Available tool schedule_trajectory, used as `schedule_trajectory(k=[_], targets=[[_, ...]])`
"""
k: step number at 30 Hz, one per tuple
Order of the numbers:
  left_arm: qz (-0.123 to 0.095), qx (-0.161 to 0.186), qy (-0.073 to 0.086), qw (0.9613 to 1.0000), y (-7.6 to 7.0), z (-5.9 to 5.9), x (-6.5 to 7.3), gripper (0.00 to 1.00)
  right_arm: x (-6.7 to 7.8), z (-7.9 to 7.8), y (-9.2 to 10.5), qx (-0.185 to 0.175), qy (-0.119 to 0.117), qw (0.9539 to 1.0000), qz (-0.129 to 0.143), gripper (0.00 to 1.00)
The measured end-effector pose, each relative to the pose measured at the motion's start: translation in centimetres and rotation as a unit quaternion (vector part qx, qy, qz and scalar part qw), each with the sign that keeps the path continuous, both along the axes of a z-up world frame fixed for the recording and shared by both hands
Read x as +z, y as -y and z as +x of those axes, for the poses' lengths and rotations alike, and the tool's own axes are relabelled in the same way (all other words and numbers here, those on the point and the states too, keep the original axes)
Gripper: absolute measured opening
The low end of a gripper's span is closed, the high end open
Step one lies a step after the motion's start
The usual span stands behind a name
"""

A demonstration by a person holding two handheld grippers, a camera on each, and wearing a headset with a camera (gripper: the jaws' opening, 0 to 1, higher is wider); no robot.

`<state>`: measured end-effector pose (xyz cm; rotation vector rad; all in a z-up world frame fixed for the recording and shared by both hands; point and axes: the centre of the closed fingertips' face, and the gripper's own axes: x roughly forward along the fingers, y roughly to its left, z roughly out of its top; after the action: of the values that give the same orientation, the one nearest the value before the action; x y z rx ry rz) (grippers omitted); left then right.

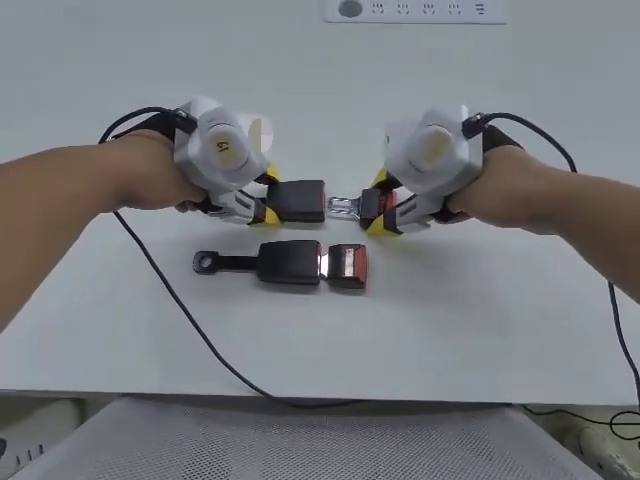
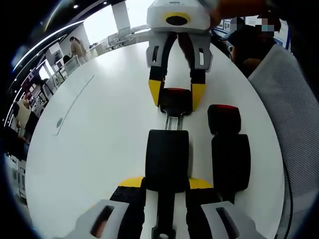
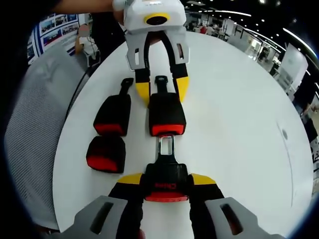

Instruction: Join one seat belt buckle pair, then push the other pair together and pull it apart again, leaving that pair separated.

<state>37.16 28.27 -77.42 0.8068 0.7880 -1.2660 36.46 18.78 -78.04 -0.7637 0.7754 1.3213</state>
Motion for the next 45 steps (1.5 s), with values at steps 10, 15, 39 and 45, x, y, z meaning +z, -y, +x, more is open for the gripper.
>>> schedule_trajectory(k=[10,15,39,45], targets=[[0.006,-0.008,0.001,0.9999,0.0,0.2,-0.1,0.31,0.2,0.4,-1.4,0.020,0.013,0.9997,0.010,0.32],[0.003,-0.007,0.000,1.0000,0.1,0.1,-0.1,0.31,0.3,0.4,-1.5,0.018,0.010,0.9996,0.019,0.31],[0.012,-0.034,0.005,0.9993,0.4,-0.1,-0.1,0.29,0.7,0.5,-3.1,0.032,0.018,0.9989,0.031,0.29],[0.011,-0.033,0.004,0.9994,0.4,-0.2,-0.1,0.29,0.8,0.5,-3.2,0.034,0.019,0.9989,0.027,0.29]])
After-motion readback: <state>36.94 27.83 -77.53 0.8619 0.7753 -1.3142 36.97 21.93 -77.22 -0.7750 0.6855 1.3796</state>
